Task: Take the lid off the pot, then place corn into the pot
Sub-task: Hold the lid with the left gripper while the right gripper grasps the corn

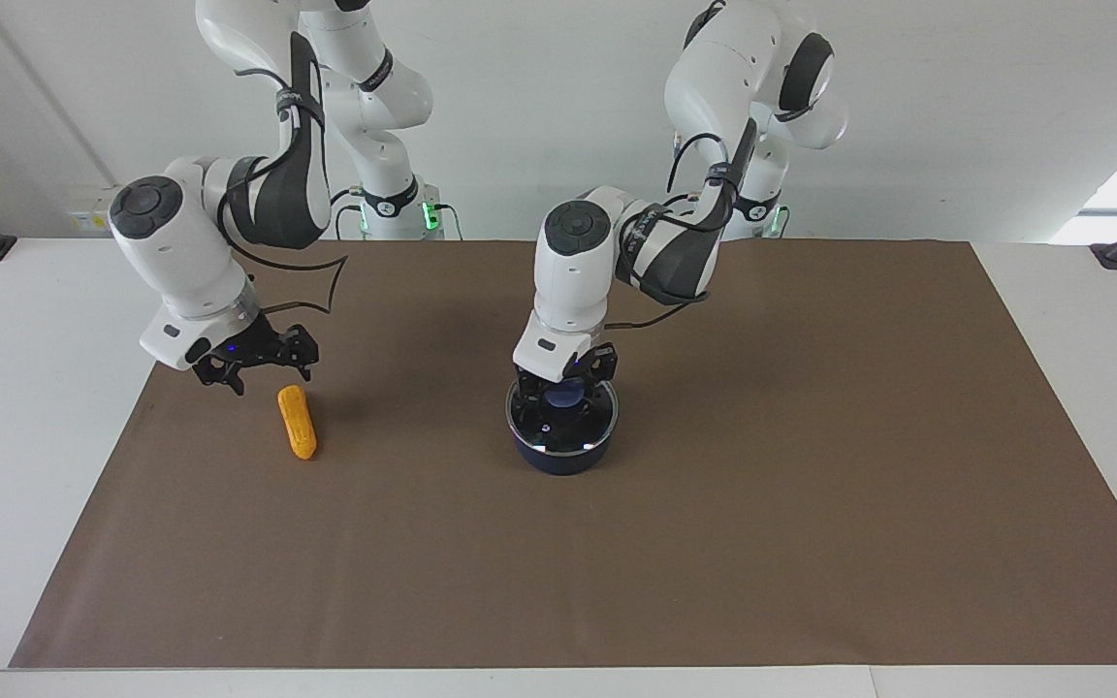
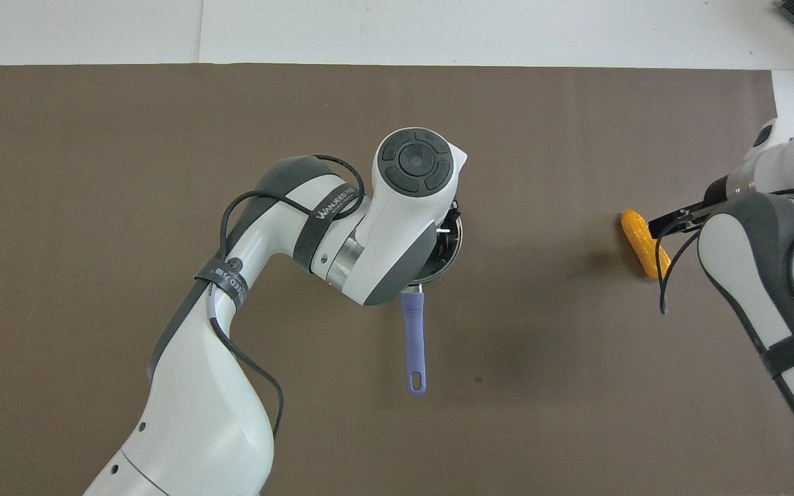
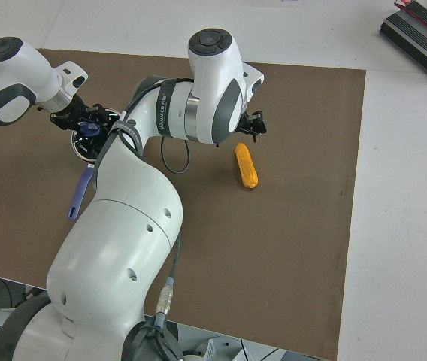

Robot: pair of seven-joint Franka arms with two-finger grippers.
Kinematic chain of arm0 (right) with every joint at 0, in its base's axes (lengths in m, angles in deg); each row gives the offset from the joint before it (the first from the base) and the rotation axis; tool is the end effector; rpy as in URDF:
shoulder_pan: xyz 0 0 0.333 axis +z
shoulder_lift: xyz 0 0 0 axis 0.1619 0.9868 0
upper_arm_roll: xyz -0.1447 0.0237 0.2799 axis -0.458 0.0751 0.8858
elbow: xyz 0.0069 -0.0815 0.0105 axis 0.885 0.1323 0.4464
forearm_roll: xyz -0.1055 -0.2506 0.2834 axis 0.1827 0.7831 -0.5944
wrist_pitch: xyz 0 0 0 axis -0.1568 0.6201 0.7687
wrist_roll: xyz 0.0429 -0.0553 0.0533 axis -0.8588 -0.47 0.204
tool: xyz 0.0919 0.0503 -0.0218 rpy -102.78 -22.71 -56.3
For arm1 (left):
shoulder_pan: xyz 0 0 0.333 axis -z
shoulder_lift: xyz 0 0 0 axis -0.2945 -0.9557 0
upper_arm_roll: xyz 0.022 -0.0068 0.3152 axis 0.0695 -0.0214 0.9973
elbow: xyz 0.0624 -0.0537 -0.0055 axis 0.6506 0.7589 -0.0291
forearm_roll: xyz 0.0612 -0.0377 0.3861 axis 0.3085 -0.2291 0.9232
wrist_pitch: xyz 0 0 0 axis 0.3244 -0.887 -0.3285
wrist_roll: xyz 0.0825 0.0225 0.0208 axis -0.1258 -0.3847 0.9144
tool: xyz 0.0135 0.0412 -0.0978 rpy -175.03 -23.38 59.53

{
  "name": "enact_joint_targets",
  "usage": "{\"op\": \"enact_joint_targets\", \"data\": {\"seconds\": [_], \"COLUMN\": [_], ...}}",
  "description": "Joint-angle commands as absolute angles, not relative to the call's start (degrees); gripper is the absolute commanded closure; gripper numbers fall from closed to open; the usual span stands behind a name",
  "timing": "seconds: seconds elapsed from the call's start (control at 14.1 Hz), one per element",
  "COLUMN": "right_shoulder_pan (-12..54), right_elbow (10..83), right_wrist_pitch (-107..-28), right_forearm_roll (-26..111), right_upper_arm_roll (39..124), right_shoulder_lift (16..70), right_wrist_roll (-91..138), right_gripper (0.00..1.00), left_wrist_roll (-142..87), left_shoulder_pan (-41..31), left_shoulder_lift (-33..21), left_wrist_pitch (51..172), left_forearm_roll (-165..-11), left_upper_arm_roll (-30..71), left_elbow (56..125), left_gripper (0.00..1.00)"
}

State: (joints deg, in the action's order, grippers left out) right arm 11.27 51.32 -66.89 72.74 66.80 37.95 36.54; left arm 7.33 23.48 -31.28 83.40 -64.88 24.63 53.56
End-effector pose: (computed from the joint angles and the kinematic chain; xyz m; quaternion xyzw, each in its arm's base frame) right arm 0.5978 -0.0524 0.4122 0.9902 0.1389 -0.0138 0.0035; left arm 0.5626 -0.4711 0.4010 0.9950 0.0968 0.0080 0.0211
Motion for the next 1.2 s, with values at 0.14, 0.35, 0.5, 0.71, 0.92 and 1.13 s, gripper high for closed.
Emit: {"op": "enact_joint_targets", "data": {"seconds": [0.14,0.35,0.5,0.71,0.92,1.13], "right_shoulder_pan": [10.28,10.28,9.94,9.32,9.32,9.58], "right_elbow": [57.44,60.18,60.35,61.76,62.02,60.89], "right_wrist_pitch": [-72.16,-78.56,-80.94,-85.69,-85.61,-84.74], "right_forearm_roll": [73.27,73.18,73.18,73.27,73.18,73.18], "right_upper_arm_roll": [67.25,67.25,67.16,67.25,67.25,67.34], "right_shoulder_lift": [36.62,38.98,41.0,43.81,44.0,44.79], "right_wrist_roll": [41.04,45.09,48.33,49.05,49.05,48.44], "right_gripper": [0.0,0.0,0.0,0.0,0.18,1.0], "left_wrist_roll": [7.78,7.78,7.78,7.78,7.78,7.78], "left_shoulder_pan": [23.48,23.48,23.48,23.48,23.48,23.48], "left_shoulder_lift": [-31.25,-31.07,-31.07,-31.07,-31.16,-31.07], "left_wrist_pitch": [81.34,80.82,80.82,80.82,80.9,80.9], "left_forearm_roll": [-65.38,-65.47,-65.38,-65.38,-65.38,-65.38], "left_upper_arm_roll": [24.77,24.77,24.77,24.68,24.68,24.68], "left_elbow": [52.21,52.21,52.21,51.78,51.77,51.77], "left_gripper": [0.24,0.25,0.25,0.25,0.27,0.28]}}
